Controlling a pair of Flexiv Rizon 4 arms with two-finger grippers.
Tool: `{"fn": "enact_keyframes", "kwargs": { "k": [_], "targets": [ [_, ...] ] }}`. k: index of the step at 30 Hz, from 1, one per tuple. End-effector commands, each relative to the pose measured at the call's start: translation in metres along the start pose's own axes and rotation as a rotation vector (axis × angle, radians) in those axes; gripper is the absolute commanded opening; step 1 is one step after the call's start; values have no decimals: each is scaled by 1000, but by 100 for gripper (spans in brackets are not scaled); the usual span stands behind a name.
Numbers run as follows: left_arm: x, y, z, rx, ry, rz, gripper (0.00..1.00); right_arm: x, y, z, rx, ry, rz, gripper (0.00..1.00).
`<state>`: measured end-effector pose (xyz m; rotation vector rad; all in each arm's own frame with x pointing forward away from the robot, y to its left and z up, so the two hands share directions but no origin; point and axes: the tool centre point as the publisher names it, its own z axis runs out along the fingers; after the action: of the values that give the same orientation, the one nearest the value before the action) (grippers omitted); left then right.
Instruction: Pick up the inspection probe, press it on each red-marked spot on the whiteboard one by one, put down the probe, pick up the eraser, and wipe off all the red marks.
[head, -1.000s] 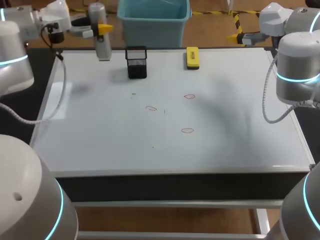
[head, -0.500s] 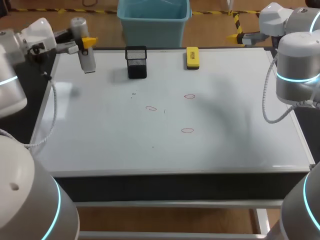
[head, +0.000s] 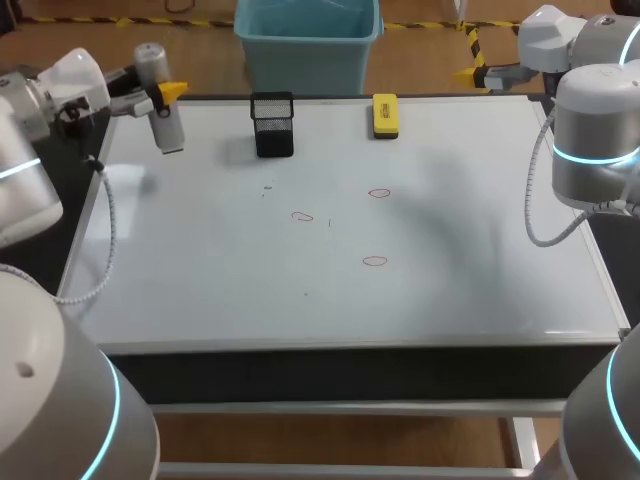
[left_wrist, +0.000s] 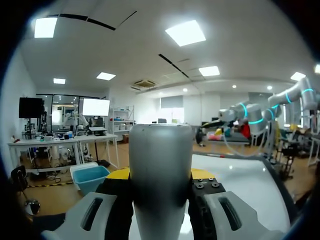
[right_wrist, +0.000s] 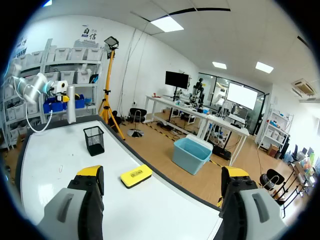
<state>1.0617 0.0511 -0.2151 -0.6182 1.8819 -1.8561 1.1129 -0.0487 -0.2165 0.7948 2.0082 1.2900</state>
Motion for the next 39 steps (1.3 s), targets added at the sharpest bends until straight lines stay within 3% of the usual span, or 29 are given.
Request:
{"fn": "enact_keyframes", "kwargs": {
  "k": [1, 8, 9, 10, 12, 14, 24, 27, 32, 37, 39],
  "targets": [
    [-1, 0, 1, 1, 0, 1, 0, 0, 0, 0, 0, 1, 0, 100],
    [-1, 0, 1, 1, 0, 1, 0, -5, -1, 2, -15, 28, -8, 100],
    [-1, 0, 1, 1, 0, 1, 0, -10, -2, 7, -25, 80, -21, 100],
    [-1, 0, 1, 1, 0, 1, 0, -14, 0, 16, -37, 208, -54, 100],
    [-1, 0, 1, 1, 0, 1, 0, -16, 2, 29, -1, 369, -149, 100],
    [-1, 0, 1, 1, 0, 1, 0, -19, 3, 44, 89, 491, -272, 100],
    [-1, 0, 1, 1, 0, 1, 0, -20, -1, 93, 332, 1025, -660, 100],
    [-1, 0, 1, 1, 0, 1, 0, -18, 0, 100, 419, 1128, -795, 100],
    [-1, 0, 1, 1, 0, 1, 0, -12, 7, 110, 448, 1269, -938, 100],
    [-1, 0, 1, 1, 0, 1, 0, -13, -1, 115, 605, 1349, -1148, 100],
    [-1, 0, 1, 1, 0, 1, 0, -12, -3, 118, 621, 1370, -1222, 100]
  ]
}}
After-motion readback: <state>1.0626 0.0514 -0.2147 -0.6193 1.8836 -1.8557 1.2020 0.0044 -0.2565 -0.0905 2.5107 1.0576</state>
